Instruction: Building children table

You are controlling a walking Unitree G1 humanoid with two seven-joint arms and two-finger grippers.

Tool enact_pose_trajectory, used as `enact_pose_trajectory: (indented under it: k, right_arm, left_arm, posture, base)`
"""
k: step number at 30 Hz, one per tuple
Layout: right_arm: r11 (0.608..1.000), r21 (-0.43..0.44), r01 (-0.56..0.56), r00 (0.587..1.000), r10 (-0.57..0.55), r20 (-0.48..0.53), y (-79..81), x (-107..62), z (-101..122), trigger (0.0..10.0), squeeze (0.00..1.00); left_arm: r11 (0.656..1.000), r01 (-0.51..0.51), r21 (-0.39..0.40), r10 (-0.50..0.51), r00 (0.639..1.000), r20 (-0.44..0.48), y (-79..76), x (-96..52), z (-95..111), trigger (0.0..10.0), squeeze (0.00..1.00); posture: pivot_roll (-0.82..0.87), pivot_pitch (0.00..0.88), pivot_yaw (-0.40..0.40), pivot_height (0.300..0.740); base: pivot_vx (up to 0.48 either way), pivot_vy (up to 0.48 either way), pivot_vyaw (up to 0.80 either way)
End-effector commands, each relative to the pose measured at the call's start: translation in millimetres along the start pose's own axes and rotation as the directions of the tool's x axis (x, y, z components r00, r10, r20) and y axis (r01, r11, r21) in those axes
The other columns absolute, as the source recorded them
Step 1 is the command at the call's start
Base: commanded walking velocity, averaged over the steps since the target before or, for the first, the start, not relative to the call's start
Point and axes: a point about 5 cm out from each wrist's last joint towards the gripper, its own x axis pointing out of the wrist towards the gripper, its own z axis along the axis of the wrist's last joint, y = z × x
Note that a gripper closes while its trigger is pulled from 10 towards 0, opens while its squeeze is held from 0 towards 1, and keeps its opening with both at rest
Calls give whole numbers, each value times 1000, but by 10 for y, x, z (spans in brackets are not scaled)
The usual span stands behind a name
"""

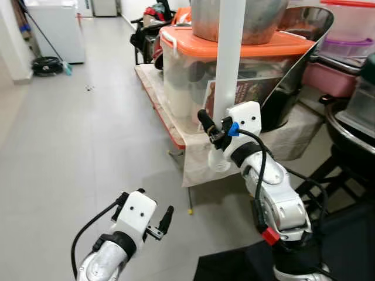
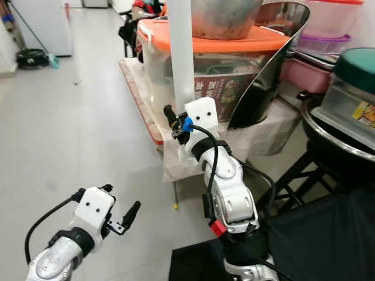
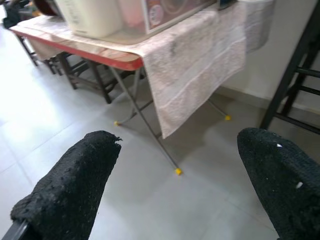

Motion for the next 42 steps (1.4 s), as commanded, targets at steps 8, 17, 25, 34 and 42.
enact_pose_trajectory:
  k: [8,17,25,34,42]
  right_arm:
    - [1000,-13,15,999,-15,30,-54,-17,75,10000,0]
    - [1000,-21,6,1000,-6,16,-15,-61,34,10000,0]
    - [1000,-7,13,1000,-12,10,-24,-77,14,10000,0]
    - [1000,4,2,1000,-2,5,-7,-128,-8,10000,0]
    - [998,48,-33,998,36,-58,106,-330,-213,10000,0]
  left_arm:
    - [1000,-1,-2,1,1000,-3,-33,-2,12,10000,0]
    - [1000,2,1,-2,1000,-9,-33,-7,4,10000,0]
    - [1000,2,1,-2,1000,-9,-40,2,8,10000,0]
    - [1000,2,0,-2,1000,-7,-46,6,19,10000,0]
    - [1000,-11,-9,11,999,-33,-57,-29,-31,10000,0]
  posture:
    - [109,24,-110,740]
    - [107,25,-105,740]
    - [109,24,-105,740]
    - [107,20,-105,740]
    - [106,13,-102,740]
  base:
    - [-125,0,0]
    - [-274,0,0]
    - [-312,0,0]
    - [-322,0,0]
    - [-319,0,500]
